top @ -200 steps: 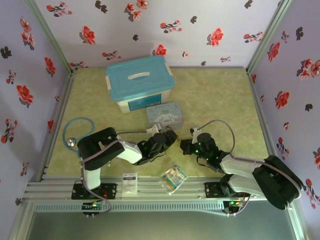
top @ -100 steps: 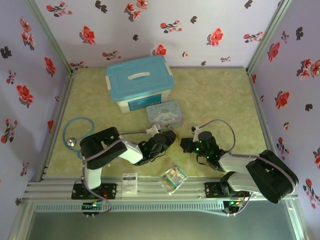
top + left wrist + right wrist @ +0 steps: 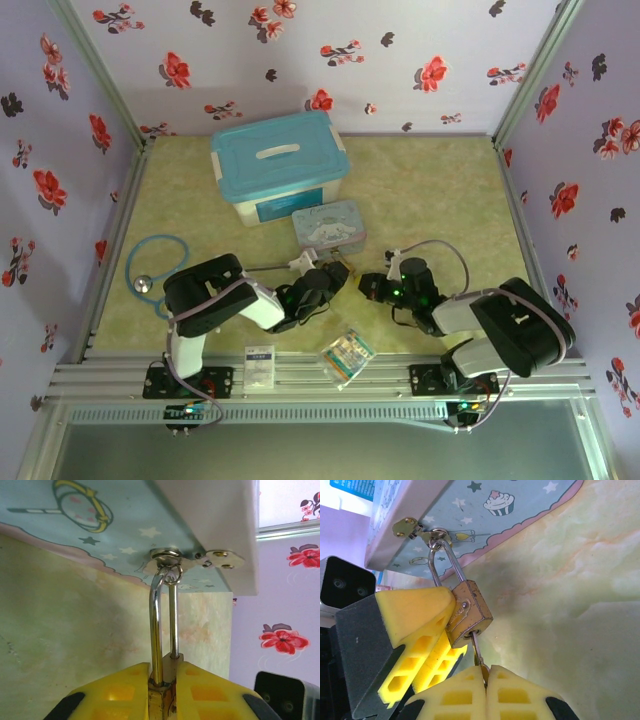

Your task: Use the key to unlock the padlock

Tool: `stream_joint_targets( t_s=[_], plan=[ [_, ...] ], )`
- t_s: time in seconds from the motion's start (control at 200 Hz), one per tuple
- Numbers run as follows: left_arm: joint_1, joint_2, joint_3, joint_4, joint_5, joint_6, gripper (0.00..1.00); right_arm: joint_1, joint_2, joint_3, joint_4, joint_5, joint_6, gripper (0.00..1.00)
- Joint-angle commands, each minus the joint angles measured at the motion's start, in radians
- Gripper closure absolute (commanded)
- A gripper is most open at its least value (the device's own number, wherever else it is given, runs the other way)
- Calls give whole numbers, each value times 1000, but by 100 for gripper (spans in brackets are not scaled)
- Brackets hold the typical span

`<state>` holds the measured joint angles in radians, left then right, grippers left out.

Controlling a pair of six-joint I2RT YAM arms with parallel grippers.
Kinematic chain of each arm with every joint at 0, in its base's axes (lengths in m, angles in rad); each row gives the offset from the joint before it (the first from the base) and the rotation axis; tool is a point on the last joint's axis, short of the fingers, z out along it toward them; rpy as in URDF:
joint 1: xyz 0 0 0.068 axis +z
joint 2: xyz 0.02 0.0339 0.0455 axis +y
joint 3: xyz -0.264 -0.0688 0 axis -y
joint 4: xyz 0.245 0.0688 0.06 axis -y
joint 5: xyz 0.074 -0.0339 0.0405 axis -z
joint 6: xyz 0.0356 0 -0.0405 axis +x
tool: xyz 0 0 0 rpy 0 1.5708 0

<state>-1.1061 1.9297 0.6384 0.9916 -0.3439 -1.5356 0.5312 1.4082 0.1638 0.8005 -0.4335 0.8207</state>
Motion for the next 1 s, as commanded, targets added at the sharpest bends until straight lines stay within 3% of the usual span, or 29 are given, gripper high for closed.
stream_joint_targets(
  t_s=[0.0,0.195,0.36,0.52,0.765,0.995],
  plan=[
    [-20,8,1,109,65,-3,100,-34,-19,38,9,-119,-22,100],
    [-13,48,0,178,102,-1,100,-92,4,107,-102,-303,-53,100],
    [-9,61,-11,227,131,7,100,-103,98,127,-5,-365,4,100],
    [-4,44,-20,219,143,24,100,-135,146,125,77,-391,41,100],
    [-1,52,-18,226,162,17,100,-154,95,153,-120,-359,-61,100],
    [5,46,-26,233,170,18,100,-197,119,126,-31,-378,-2,100]
  ],
)
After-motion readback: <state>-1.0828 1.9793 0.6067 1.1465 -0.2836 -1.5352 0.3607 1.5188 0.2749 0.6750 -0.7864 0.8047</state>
